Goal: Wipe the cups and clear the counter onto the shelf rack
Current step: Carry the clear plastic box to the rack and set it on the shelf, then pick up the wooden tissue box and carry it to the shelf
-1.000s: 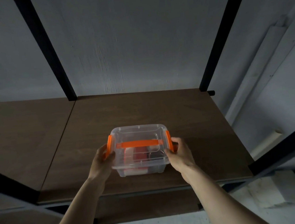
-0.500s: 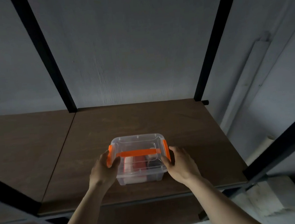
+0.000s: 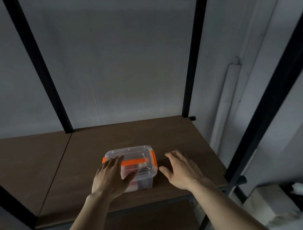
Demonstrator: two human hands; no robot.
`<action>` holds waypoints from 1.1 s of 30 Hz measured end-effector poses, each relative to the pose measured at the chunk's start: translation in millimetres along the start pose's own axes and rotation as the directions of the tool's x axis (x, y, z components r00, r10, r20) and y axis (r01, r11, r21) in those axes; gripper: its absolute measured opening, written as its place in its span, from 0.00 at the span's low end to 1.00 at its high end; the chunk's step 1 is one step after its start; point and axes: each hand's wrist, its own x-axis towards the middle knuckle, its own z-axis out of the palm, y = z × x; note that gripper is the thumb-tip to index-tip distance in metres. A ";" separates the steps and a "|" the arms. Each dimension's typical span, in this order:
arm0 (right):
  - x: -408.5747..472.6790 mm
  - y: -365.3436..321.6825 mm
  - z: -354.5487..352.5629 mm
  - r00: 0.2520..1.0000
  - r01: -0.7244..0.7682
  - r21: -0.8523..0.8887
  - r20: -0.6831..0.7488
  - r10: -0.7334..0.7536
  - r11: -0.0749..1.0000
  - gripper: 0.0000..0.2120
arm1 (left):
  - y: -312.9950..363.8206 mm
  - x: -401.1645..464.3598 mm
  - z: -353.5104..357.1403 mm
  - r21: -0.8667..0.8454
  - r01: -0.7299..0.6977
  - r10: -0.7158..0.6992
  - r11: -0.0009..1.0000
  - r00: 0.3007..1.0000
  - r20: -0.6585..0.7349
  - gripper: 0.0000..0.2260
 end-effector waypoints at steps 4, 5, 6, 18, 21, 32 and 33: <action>-35.9 19.5 -19.1 0.998 0.012 -0.012 -0.069 -0.012 1.000 0.31 | 37.2 -15.4 -11.3 0.031 -0.083 0.082 0.996 0.997 0.009 0.40; -46.9 26.5 -24.4 0.997 0.007 -0.008 -0.081 -0.008 1.000 0.31 | 48.1 -20.7 -13.5 0.024 -0.098 0.098 0.995 0.995 0.008 0.40; -58.3 34.5 -29.6 0.996 -0.001 -0.001 -0.091 0.001 1.000 0.31 | 59.3 -26.4 -15.1 0.018 -0.117 0.117 0.993 0.993 0.006 0.40; -220.8 154.3 -84.0 0.958 -0.189 0.000 -0.218 0.184 0.982 0.31 | 224.1 -121.3 -11.3 0.088 -0.292 0.287 0.952 0.956 0.061 0.39; -260.4 185.3 -96.7 0.935 -0.259 0.014 -0.245 0.255 0.966 0.30 | 265.0 -133.6 -4.2 0.072 -0.366 0.359 0.928 0.929 0.089 0.40; -435.5 289.5 -147.7 0.662 -0.661 0.108 -0.384 0.644 0.743 0.28 | 456.6 -165.4 34.0 -0.075 -0.721 0.720 0.689 0.671 0.177 0.39; -456.4 295.0 -150.2 0.625 -0.698 0.116 -0.384 0.680 0.707 0.29 | 475.7 -174.1 39.3 -0.083 -0.753 0.753 0.653 0.633 0.181 0.40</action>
